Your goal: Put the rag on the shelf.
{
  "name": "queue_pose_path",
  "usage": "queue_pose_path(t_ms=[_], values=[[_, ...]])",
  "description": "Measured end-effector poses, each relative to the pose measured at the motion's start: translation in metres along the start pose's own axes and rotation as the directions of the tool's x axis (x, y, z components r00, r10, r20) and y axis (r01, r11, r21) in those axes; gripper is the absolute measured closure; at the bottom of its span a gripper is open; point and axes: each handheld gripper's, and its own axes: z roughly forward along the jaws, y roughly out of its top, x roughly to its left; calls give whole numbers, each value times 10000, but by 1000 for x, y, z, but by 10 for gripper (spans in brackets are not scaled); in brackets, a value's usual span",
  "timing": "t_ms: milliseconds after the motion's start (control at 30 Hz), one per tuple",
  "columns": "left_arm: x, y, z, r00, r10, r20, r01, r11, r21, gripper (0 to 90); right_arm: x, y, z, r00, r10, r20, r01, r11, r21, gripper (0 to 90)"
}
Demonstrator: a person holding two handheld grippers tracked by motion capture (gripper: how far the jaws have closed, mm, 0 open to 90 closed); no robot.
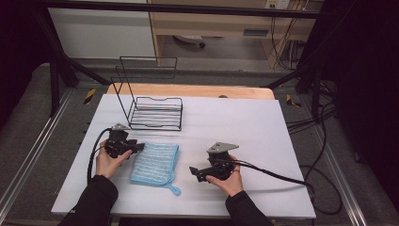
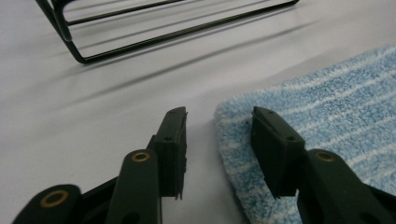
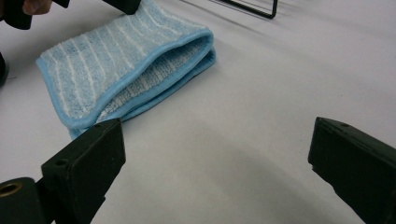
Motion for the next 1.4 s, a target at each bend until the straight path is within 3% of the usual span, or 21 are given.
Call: queue_pose_path(t_ms=[300, 600, 800, 1000, 1133, 1400], values=[[-2, -6, 7, 9990, -172, 415, 174, 9998, -36, 714, -1, -1, 3, 10000, 4, -26, -4, 10000, 86, 47], [-5, -7, 8, 9994, 93, 346, -93, 10000, -13, 771, -4, 5, 4, 9996, 247, -119, -249, 9995, -206, 60], [-6, -7, 9, 9996, 72, 281, -73, 10000, 3, 778, -4, 19, 11, 9994, 354, -22, -355, 9985, -413, 87], [-6, -7, 9, 9994, 141, 307, -140, 9999, -19, 779, 1, 39, 33, 9978, 661, 47, -657, 9961, -589, 126], [-6, -8, 9, 9994, 173, 286, -172, 9998, -37, 779, 4, 47, 57, 9976, 686, 112, -682, 9972, -322, 164], [-6, -8, 9, 9994, 206, 290, -204, 9998, -76, 779, 3, 52, 93, 9960, 844, 282, -847, 9964, 65, 348]])
